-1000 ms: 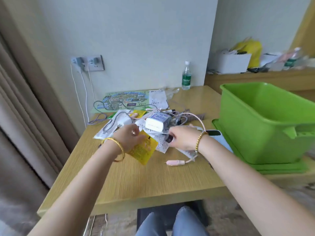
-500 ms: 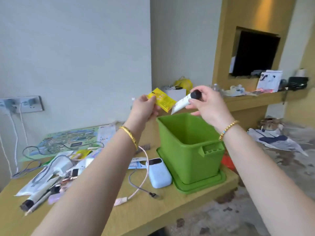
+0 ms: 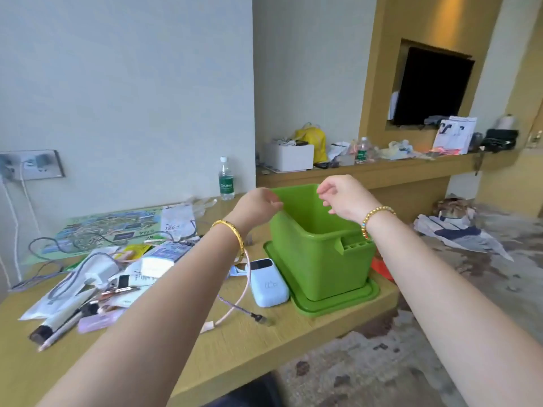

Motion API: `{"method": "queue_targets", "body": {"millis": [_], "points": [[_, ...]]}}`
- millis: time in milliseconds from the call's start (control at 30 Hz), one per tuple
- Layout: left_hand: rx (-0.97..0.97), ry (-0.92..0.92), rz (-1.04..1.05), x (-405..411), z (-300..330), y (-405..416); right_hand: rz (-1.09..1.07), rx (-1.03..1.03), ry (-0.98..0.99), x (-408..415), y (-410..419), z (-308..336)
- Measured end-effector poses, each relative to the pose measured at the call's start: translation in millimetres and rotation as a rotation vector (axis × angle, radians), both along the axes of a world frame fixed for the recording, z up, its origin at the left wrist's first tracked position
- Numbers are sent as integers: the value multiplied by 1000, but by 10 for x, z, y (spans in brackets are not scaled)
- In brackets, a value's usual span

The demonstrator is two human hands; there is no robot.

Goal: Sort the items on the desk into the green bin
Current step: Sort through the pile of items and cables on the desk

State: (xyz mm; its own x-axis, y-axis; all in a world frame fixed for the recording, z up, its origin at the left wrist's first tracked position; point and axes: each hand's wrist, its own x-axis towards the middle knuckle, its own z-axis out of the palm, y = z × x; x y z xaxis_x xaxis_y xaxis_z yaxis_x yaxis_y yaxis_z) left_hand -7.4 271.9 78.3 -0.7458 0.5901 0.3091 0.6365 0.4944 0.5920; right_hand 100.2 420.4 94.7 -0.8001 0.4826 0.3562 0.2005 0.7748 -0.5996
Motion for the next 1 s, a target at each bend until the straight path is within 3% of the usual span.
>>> {"method": "queue_targets", "body": {"millis": [133,200,433,567,700,767,900,1000], "points": [[46,50,93,-120,-167,-531,164,13,264,-224,-625,-69],[33,19,144,-179,-317,-845,269,55,271,-330,-974,-195],[-208,60,272,-264,-980,-1771,509,105,-117,-701,-1770,-945],[-394,96,167,-276,-1232,-2070,524,279,-266,-885,-1989,-1266],[-509,-9,1,-261,-1417,-2151,476,411,-506,-987,-1996,-1402],[-532,85,73,-280,-1509,-2117,481,381,-528,-1012,-1976,-1419],[-673,330,245,-301,-1548,-2003,418,289,-280,-1146,-1940,-1331],[-705,477,244,-312,-1560,-1958,479,245,-237,-1299,-1966,-1276]]}}
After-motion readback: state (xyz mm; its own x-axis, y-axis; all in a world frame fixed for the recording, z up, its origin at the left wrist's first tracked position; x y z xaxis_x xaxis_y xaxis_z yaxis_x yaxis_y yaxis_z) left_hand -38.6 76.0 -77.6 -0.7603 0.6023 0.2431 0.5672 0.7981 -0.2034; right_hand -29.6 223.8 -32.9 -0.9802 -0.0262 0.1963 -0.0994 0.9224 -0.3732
